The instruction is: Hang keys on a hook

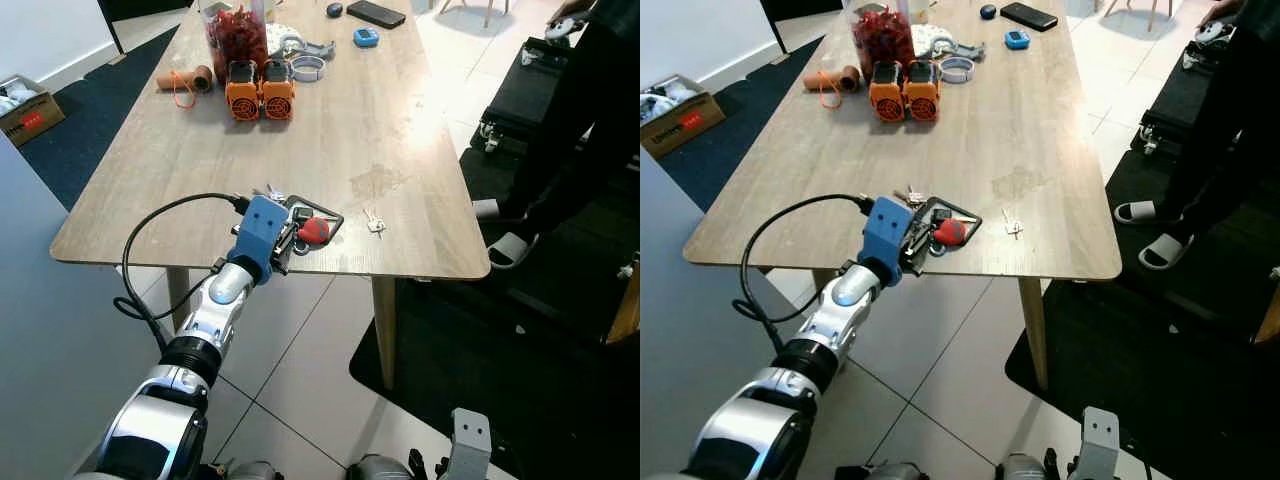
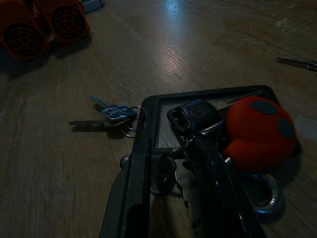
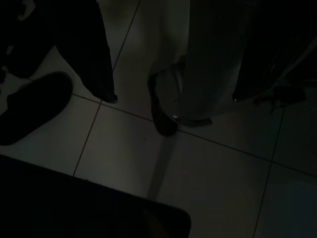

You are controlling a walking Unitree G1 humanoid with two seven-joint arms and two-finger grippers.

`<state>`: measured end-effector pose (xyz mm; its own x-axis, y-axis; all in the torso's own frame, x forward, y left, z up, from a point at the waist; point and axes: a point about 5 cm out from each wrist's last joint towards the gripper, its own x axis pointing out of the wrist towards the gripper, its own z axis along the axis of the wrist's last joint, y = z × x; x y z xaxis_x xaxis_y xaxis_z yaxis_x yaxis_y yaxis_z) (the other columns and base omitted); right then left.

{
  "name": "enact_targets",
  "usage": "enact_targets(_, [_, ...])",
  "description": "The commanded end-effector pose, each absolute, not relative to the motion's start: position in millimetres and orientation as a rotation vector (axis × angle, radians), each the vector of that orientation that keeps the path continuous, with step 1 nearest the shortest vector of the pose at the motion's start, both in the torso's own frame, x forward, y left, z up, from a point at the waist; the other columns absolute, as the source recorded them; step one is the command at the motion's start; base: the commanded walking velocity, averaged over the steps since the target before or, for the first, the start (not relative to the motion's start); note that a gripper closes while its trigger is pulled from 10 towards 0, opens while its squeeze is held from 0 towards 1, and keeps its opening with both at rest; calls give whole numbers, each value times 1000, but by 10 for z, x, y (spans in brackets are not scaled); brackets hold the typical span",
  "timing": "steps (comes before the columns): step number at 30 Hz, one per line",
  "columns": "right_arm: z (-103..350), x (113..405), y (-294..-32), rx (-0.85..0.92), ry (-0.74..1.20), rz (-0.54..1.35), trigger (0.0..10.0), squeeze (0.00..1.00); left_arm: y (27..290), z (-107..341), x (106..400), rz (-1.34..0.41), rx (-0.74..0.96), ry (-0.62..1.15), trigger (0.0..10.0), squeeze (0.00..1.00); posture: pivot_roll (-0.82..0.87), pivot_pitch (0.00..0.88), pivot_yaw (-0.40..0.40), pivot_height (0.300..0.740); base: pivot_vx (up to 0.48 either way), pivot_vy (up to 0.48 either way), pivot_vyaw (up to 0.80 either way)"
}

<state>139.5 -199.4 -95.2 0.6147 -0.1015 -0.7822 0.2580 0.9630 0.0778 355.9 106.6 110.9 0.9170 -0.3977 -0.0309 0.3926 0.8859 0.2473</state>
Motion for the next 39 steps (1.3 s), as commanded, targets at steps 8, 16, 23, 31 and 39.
enact_targets(8, [-987,1306,-1967,195,911,-214,10000,0,1039,1113,3592,-388,264,-29,10000,0,-5,156,40,740,0,0,0])
enact_targets(16, [-984,1317,-1963,194,910,-211,10000,0,1033,1135,3588,-402,239,-52,4588,0,-1,155,37,740,0,0,0])
enact_targets(23, [-977,1343,-1961,192,905,-208,10000,0,1015,1123,3574,-428,266,-59,10000,0,0,154,34,740,0,0,0])
enact_targets(31, [-973,1351,-1972,191,906,-207,10000,0,981,1096,3565,-458,284,-46,10000,0,-1,155,34,740,0,0,0])
enact_targets(39, [-966,1369,-1991,189,903,-211,10000,0,973,1101,3597,-445,230,-17,10000,1000,-5,146,35,740,0,0,0])
